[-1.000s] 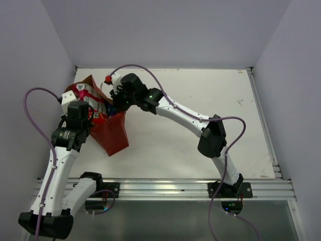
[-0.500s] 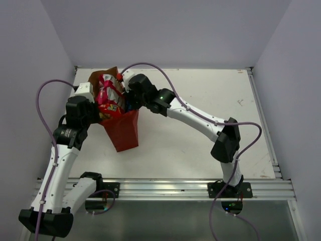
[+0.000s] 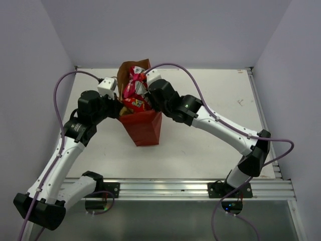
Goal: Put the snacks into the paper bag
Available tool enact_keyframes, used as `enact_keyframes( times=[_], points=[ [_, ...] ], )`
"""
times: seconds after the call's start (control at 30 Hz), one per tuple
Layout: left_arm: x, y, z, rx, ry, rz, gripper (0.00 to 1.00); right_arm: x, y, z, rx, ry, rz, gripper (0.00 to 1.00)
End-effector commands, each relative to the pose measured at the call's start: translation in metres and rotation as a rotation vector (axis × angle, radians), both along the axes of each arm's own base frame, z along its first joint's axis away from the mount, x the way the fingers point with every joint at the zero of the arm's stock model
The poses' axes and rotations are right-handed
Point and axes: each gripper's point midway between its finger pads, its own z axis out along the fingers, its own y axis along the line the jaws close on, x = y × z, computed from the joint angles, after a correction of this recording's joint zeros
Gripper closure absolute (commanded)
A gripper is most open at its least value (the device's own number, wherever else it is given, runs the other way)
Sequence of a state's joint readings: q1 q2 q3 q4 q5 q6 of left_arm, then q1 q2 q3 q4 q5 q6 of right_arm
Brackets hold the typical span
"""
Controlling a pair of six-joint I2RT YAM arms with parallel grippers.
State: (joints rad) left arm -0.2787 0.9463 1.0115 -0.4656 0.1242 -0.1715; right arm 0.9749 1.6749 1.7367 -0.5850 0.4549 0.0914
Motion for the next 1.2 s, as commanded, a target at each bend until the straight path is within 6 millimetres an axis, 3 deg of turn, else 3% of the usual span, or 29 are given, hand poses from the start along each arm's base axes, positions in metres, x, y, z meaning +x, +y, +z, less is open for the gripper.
enact_keyframes(
  times=[0.0, 0.17, 0.4, 0.77, 0.97, 1.0, 1.03, 1.07, 1.1, 1.13, 1.17],
  points=[
    [0.008, -0.026, 0.048, -0.018, -0.173, -0.075, 1.00, 0.003, -0.040, 0.052, 0.075, -0.128, -0.128, 1.00],
    [0.004, -0.059, 0.029, -0.008, -0.135, -0.122, 1.00, -0.003, -0.059, 0.042, 0.056, -0.126, -0.172, 1.00],
    [-0.002, -0.082, 0.015, 0.003, -0.111, -0.131, 1.00, -0.009, -0.084, 0.019, 0.031, -0.095, -0.221, 1.00],
    [-0.010, -0.090, -0.011, 0.012, -0.067, -0.134, 1.00, -0.009, -0.105, -0.023, 0.006, -0.032, -0.263, 1.00],
    [-0.010, -0.100, -0.017, 0.014, -0.062, -0.157, 0.99, -0.007, -0.112, -0.027, 0.005, -0.025, -0.280, 0.99],
    [-0.010, -0.101, -0.015, 0.011, -0.067, -0.159, 0.90, -0.007, -0.113, -0.026, 0.009, -0.025, -0.281, 0.93],
    [-0.009, -0.104, -0.014, 0.010, -0.073, -0.166, 0.79, -0.007, -0.113, -0.025, 0.005, -0.027, -0.275, 0.71],
    [-0.008, -0.105, -0.008, 0.008, -0.085, -0.166, 0.63, -0.008, -0.112, -0.024, 0.008, -0.028, -0.272, 0.58],
    [-0.007, -0.107, -0.004, 0.004, -0.096, -0.166, 0.52, -0.008, -0.112, -0.018, 0.021, -0.037, -0.268, 0.38],
    [-0.007, -0.111, 0.007, -0.007, -0.120, -0.171, 0.35, -0.008, -0.111, -0.014, 0.027, -0.040, -0.254, 0.31],
    [-0.006, -0.112, 0.013, -0.011, -0.136, -0.166, 0.32, -0.009, -0.109, -0.009, 0.037, -0.048, -0.244, 0.28]
  ],
)
